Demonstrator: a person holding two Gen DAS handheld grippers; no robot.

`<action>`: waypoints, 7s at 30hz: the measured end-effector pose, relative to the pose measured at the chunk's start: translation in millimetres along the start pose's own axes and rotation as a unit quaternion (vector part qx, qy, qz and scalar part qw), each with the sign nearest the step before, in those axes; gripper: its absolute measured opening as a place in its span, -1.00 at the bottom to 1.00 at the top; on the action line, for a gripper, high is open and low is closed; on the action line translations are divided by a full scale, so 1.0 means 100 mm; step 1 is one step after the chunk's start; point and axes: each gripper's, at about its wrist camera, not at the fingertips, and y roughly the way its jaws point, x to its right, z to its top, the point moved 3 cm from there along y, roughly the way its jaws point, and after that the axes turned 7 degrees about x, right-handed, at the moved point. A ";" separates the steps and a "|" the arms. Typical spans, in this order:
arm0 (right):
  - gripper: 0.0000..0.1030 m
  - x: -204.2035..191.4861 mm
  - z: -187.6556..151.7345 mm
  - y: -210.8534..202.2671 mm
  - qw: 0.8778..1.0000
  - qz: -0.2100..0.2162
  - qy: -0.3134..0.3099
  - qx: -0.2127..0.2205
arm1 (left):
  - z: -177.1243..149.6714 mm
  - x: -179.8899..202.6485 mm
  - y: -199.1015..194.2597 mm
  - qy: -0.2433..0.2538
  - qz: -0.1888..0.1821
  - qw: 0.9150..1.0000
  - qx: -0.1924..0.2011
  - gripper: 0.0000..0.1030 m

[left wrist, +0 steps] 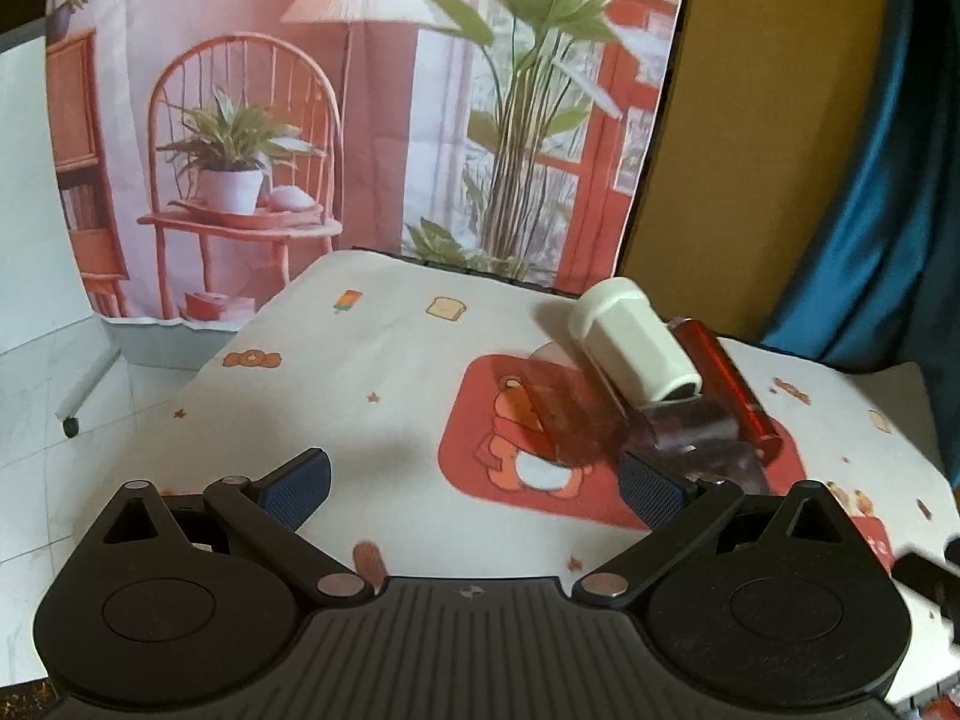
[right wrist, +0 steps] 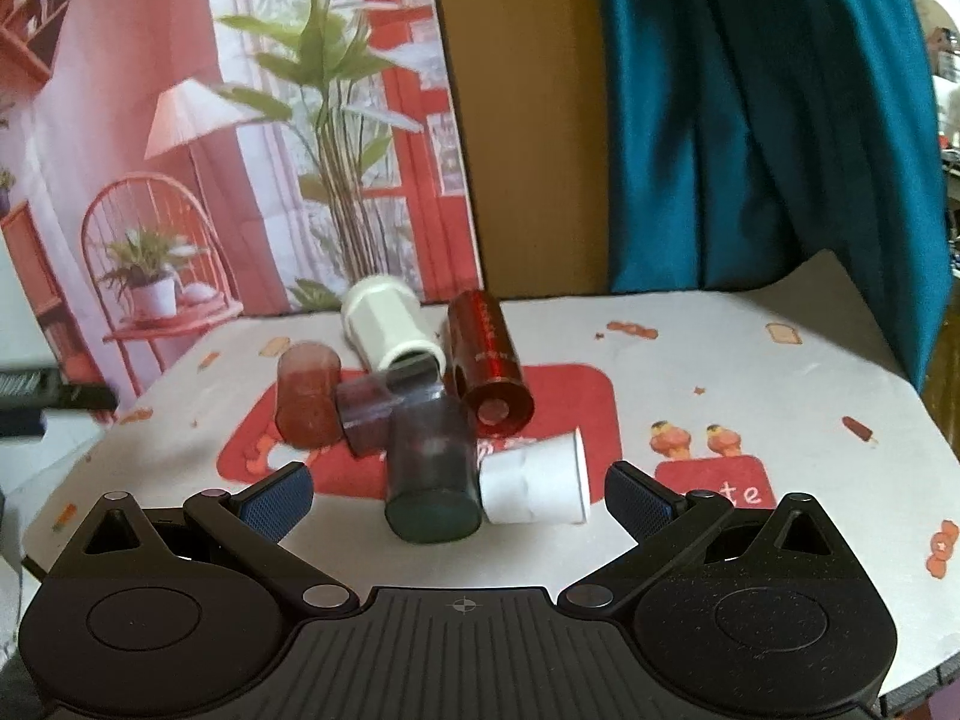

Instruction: Flip cup upright

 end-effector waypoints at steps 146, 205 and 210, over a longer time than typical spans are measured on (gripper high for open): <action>0.24 -0.10 -0.54 0.35 0.988 0.074 0.038 -0.128 | -0.78 -0.13 -0.54 0.017 -0.001 0.999 -0.042 1.00; 0.99 -0.12 -0.19 -0.79 0.999 -0.001 0.005 -0.048 | -0.54 0.29 -1.34 0.113 -0.029 0.993 0.019 1.00; 0.99 -0.10 -0.28 -0.74 0.998 -0.009 0.013 -0.062 | -0.61 0.16 -1.29 0.089 -0.019 0.996 0.000 1.00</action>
